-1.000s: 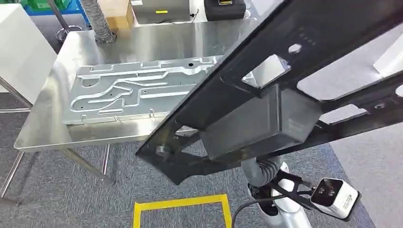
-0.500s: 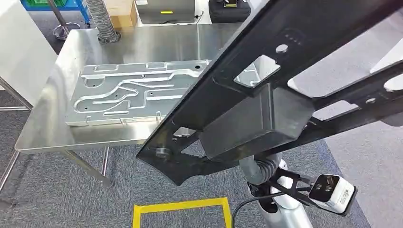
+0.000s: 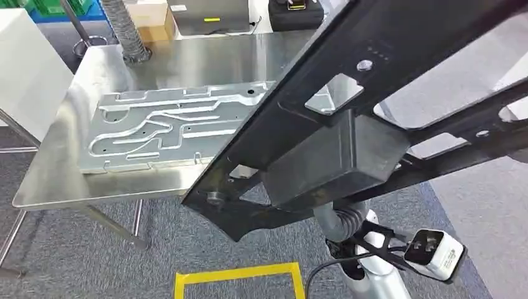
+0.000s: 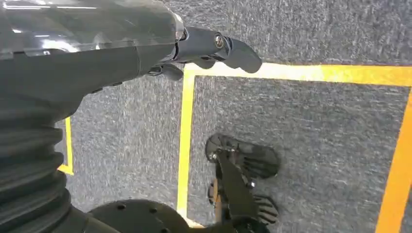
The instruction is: Take the parts from the cabinet and place them on the table.
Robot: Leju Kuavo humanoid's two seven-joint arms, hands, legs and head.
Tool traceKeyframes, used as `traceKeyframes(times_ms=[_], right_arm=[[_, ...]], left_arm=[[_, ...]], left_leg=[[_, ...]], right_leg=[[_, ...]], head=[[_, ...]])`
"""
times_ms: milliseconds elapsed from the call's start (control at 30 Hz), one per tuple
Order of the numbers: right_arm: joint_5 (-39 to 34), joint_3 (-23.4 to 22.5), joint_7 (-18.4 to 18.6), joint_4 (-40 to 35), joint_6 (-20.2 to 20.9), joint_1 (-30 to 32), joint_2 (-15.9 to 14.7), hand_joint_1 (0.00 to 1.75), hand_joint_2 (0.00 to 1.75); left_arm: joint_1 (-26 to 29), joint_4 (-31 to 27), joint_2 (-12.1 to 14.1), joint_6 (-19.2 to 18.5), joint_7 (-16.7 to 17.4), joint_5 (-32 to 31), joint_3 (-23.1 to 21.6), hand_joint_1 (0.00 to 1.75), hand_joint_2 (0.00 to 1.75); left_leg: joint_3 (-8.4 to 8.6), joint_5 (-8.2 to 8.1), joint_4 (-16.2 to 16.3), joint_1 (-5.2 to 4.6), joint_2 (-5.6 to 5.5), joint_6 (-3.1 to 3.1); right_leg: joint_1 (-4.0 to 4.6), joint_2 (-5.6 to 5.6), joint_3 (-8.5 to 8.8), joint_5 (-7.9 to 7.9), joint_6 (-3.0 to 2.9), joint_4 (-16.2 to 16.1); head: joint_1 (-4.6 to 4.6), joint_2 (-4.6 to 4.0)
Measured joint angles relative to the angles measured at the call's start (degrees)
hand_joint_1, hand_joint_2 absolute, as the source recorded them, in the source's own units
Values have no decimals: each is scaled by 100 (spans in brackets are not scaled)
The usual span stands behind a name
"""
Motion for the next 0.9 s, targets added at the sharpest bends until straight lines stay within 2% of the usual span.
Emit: traceKeyframes(times_ms=[33, 67, 100, 133, 200, 233, 267, 333, 400, 433, 467, 500, 533, 567, 600, 633, 700, 733, 767, 867, 900], right_arm=[[4, 0, 0, -2, -13, 5, 0, 161, 175], [13, 0, 0, -2, -15, 18, 0, 161, 175], [24, 0, 0, -4, -15, 41, 0, 161, 175], [39, 0, 0, -24, -15, 71, 0, 161, 175], [78, 0, 0, -87, -17, 113, 2, 161, 175], [92, 0, -2, -109, -13, 124, 2, 161, 175], [92, 0, -4, -133, -13, 131, 2, 161, 175], [94, 0, -4, -171, -9, 161, 2, 161, 175], [94, -2, -2, -195, -9, 183, 2, 161, 175], [92, -2, -4, -214, -9, 181, 2, 161, 175], [92, -4, -4, -227, -2, 182, 2, 161, 175], [92, -7, -4, -227, 0, 197, 2, 161, 175], [92, -9, -4, -227, 0, 217, 2, 161, 175], [92, -13, -4, -225, 0, 239, 2, 161, 175], [92, -13, -4, -225, 0, 253, 2, 161, 175], [92, -13, -4, -225, 2, 254, 2, 161, 175], [83, -22, -4, -227, 51, 253, 2, 161, 175], [79, -39, -4, -229, 109, 253, 2, 161, 175], [76, -55, -4, -232, 151, 253, 4, 161, 175], [70, -120, -4, -238, 208, 263, 17, 161, 175], [70, -142, -4, -243, 210, 265, 31, 161, 175]], left_arm=[[8, 0, 0, 7, 6, 0, 0, 0, 175], [12, 0, 0, 7, 13, 0, 0, 0, 175], [15, 0, 0, 7, 13, 0, 0, 0, 175], [14, 0, -2, 9, 13, 0, 0, 0, 175], [14, 0, -2, 17, -2, 0, 0, 0, 175], [15, 0, -2, 24, -4, 0, 2, 0, 175], [3, 0, -2, 26, -9, 0, 2, 0, 175], [14, 0, -7, 26, -11, 0, 2, 0, 175], [16, 0, -15, 22, -11, 0, 2, 0, 175], [10, 0, -15, 15, -15, 0, 2, 0, 175], [7, 0, -15, 4, -18, 0, 2, 0, 175], [6, 0, -15, 4, -20, 0, 2, 0, 175], [8, 0, -15, 4, -20, 0, 2, 0, 175], [14, 0, -13, 7, -20, 0, 4, 0, 175], [19, 0, -15, 7, -20, 0, 2, 0, 175], [19, 0, -15, 5, -20, 0, 4, 0, 175], [15, 0, -15, 7, -31, 0, 4, 0, 175], [14, 0, -15, 9, -48, 0, 4, 0, 175], [3, 0, -15, 9, -55, 0, 4, 0, 175], [9, 0, -7, 9, -57, 0, 4, 0, 175], [2, 0, 11, 7, -52, 0, 4, 0, 175]], left_leg=[[-261, -154, 462, 0, 0, -19], [-422, -163, 697, 1, 0, -27], [-435, -5, 617, 1, 1, -30], [-297, 264, 257, 2, 1, -25], [172, 828, -783, 2, 5, 8], [317, 837, -1083, -12, 5, 47], [356, 807, -1165, -29, -2, 93], [335, 789, -1148, -36, -4, 148], [379, 819, -1209, -2, 1, 237], [394, 806, -1212, -1, 2, 265], [399, 798, -1212, 0, 7, 285], [405, 786, -1212, -7, 14, 301], [406, 774, -1209, -10, 15, 312], [414, 765, -1208, -10, 13, 310], [430, 752, -1208, -10, 9, 306], [459, 734, -1208, -10, -1, 297], [548, 685, -1208, -11, -14, 269], [569, 660, -1208, -11, -17, 242], [561, 633, -1183, -46, -20, 200], [584, 617, -1236, -23, -6, 116], [604, 582, -1225, -51, -5, 75]], right_leg=[[4, 1, 3, -13, -6, 3], [5, 3, 11, -22, -6, 4], [6, 8, 35, -41, 4, 5], [5, 12, 72, -66, 14, 8], [5, 12, 157, -125, 44, 18], [28, 13, 171, -155, 77, 28], [51, 32, 153, -175, 104, 53], [42, 26, 153, -178, 152, 33], [35, 22, 167, -228, 235, 76], [26, 16, 101, -339, 257, 252], [15, 17, -79, -541, 280, 618], [-3, 15, -362, -791, 303, 1156], [-12, 15, -639, -964, 319, 1648], [-17, 15, -828, -996, 328, 1945], [-21, 15, -867, -883, 330, 1926], [-27, 14, -769, -652, 321, 1651], [-24, 10, -279, -30, 261, 551], [-4, -2, -94, 52, 214, 128], [30, -6, -71, 22, 197, 70], [49, 23, -91, -3, 132, 87], [-15, 24, -37, 20, 90, 14]], head=[[-2, 0], [-2, 0], [-2, 0], [-2, 0], [-2, 0], [0, 0], [0, 0], [0, 0], [0, 0], [0, 0], [-2, 0], [0, 0], [0, 0], [0, 0], [0, 0], [0, 0], [0, 0], [0, 0], [0, 0], [0, 0], [-2, 0]])
